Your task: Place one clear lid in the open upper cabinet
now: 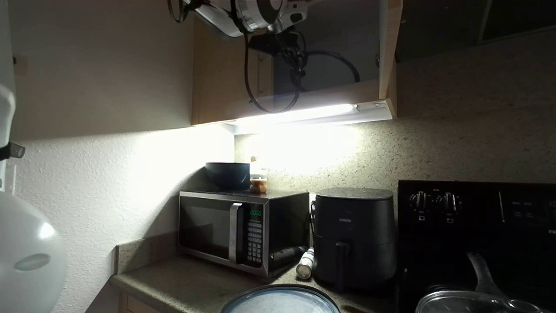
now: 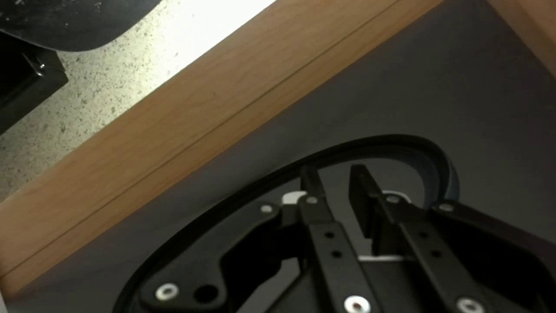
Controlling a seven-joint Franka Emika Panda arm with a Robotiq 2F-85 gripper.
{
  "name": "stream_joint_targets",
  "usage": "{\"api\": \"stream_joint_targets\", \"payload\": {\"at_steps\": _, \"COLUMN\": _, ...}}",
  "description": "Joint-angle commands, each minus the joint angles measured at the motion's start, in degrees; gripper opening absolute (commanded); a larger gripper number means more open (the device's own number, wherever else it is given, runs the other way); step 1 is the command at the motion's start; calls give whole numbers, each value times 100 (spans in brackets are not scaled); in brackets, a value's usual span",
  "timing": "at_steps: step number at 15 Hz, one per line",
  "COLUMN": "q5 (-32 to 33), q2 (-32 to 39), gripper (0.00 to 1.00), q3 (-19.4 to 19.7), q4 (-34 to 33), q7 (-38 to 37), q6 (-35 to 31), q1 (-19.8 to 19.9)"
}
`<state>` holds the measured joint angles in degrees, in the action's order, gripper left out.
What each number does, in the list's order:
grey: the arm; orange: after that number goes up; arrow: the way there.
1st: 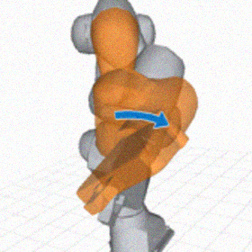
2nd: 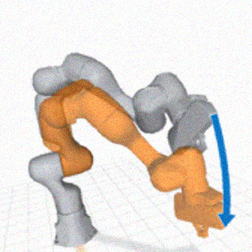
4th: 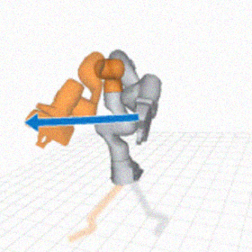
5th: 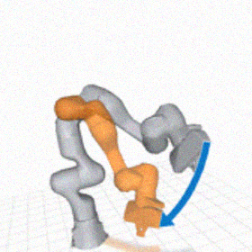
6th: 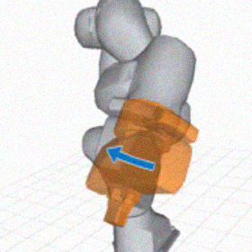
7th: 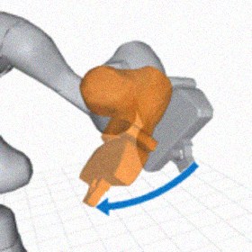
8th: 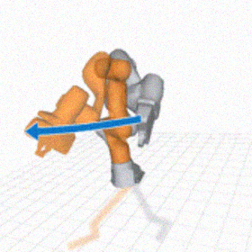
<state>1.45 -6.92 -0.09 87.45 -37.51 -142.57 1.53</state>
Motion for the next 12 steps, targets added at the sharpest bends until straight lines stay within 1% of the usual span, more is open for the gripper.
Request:
{"api": "stream_joint_targets", "payload": {"at_steps": 1, "q5": 495, "q2": 30, "gripper": 5, "q3": -76, "q4": 10, "q7": 93, "q6": 37, "q1": 103}}
{"api": "stream_joint_targets", "payload": {"at_steps": 2, "q5": 589, "q2": 130, "gripper": 1, "q3": -58, "q4": -44, "q7": 93, "q6": -52, "q1": 116}}
{"api": "stream_joint_targets", "payload": {"at_steps": 3, "q5": 669, "q2": 193, "gripper": 0, "q3": -46, "q4": -88, "q7": 98, "q6": -43, "q1": 123}}
{"api": "stream_joint_targets", "payload": {"at_steps": 10, "q5": 1237, "q2": 652, "gripper": 0, "q3": 105, "q4": -387, "q7": 106, "q6": -83, "q1": 169}}
{"api": "stream_joint_targets", "payload": {"at_steps": 11, "q5": 1293, "q2": 668, "gripper": 26, "q3": 118, "q4": -404, "q7": 145, "q6": -79, "q1": 155}}
{"api": "stream_joint_targets", "payload": {"at_steps": 12, "q5": 1359, "q2": 636, "gripper": 28, "q3": 118, "q4": -375, "q7": 215, "q6": -144, "q1": 132}}
